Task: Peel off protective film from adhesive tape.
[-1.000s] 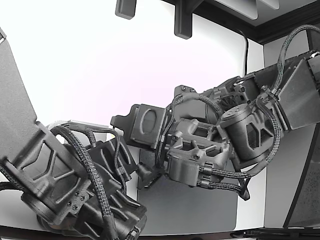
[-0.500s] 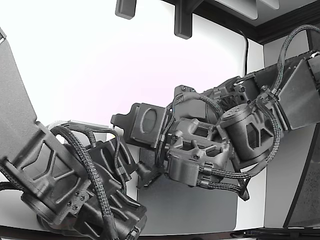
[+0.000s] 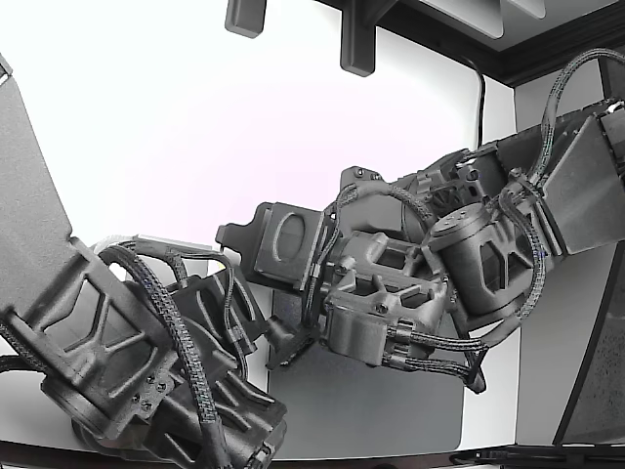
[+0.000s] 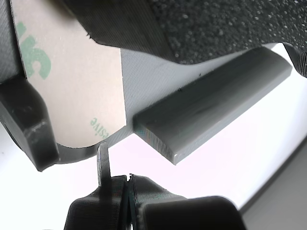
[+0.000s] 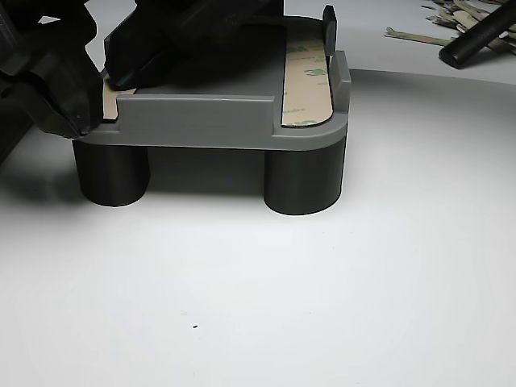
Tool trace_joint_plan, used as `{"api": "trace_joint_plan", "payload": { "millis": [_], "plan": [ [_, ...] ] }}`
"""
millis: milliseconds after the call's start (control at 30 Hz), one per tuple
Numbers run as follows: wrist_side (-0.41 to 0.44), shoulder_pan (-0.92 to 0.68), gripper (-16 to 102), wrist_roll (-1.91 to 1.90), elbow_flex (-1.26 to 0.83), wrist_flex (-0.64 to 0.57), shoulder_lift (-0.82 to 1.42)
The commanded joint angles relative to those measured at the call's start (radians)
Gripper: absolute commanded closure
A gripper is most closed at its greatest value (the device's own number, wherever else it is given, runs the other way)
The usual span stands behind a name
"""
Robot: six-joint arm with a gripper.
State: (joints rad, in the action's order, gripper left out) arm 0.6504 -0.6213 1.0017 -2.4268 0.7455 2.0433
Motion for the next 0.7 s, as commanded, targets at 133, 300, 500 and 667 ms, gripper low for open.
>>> {"api": "trace_joint_plan", "payload": {
  "millis": [133, 300, 500, 667],
  "plan": [
    [0.000, 0.005, 97, -0.003, 0.034, 0.000, 0.011],
    [0.002, 0.005, 97, -0.003, 0.034, 0.002, 0.011],
    [0.006, 0.005, 97, -0.003, 0.034, 0.006, 0.009],
    [0.005, 0.005, 97, -0.003, 0.038, 0.006, 0.006]
  ]
}}
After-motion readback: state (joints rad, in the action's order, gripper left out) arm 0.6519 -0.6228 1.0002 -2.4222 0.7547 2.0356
